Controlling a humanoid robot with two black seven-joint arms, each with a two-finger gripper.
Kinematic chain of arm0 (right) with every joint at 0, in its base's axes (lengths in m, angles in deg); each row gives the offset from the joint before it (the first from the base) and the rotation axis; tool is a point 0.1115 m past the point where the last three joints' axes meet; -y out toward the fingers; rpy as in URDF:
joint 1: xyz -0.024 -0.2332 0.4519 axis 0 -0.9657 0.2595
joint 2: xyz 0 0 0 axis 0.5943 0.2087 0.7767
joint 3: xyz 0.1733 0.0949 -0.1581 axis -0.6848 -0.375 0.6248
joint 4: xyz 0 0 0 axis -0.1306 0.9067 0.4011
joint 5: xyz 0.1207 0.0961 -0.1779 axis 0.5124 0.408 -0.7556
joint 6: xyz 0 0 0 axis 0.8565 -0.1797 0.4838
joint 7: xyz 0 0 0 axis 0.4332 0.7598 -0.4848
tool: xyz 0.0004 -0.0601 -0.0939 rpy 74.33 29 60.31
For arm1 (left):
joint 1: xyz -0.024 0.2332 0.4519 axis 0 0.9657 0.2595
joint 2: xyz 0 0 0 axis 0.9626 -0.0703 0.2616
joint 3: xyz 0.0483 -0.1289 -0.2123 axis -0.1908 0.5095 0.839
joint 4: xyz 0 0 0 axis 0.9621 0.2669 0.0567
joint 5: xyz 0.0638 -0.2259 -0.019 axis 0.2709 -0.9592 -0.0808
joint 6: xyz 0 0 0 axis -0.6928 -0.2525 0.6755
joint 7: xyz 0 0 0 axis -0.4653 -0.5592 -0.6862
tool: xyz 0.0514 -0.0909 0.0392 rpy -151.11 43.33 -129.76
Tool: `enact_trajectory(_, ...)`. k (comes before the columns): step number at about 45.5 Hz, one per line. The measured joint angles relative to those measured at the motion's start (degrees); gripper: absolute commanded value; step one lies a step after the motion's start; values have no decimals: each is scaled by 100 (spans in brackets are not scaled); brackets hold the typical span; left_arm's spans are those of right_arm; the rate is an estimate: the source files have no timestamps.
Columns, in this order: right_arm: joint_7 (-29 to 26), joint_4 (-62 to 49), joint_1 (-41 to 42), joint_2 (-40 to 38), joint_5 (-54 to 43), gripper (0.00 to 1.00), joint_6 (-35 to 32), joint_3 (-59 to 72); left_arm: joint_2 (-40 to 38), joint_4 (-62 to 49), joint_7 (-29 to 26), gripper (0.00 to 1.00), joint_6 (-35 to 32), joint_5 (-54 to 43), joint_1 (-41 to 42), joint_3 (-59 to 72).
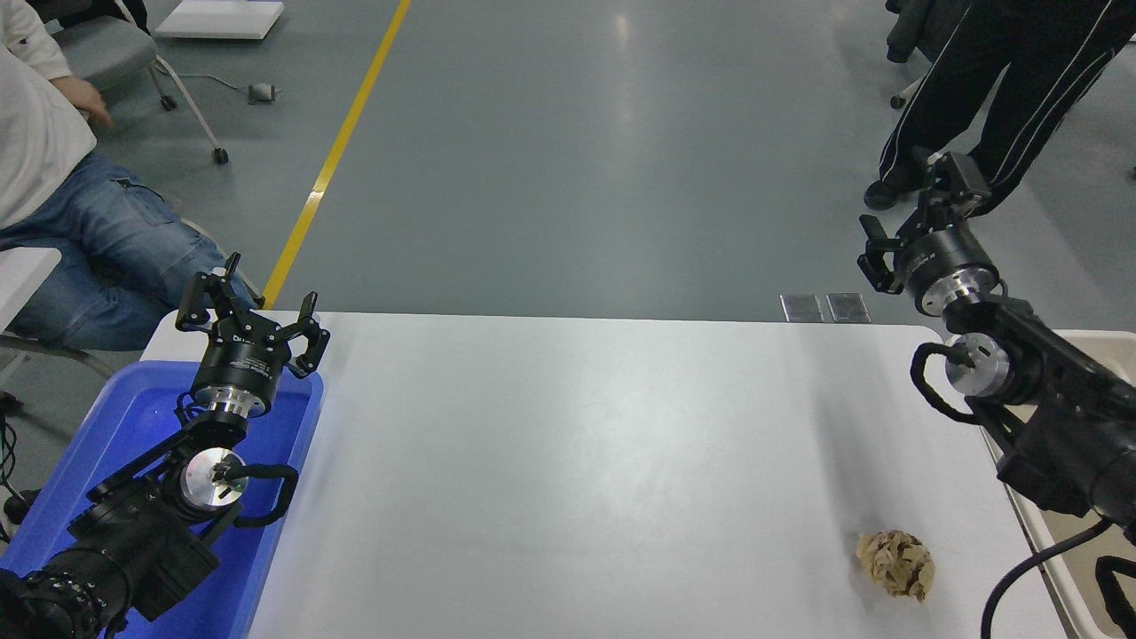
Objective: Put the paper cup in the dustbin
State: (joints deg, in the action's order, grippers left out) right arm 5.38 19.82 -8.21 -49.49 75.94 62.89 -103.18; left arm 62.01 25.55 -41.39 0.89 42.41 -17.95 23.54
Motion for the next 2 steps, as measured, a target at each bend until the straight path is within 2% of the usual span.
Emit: enact_trajectory(2, 2, 1, -21, 12, 0, 100, 2, -2, 0, 0, 0, 100, 0, -1, 0, 0)
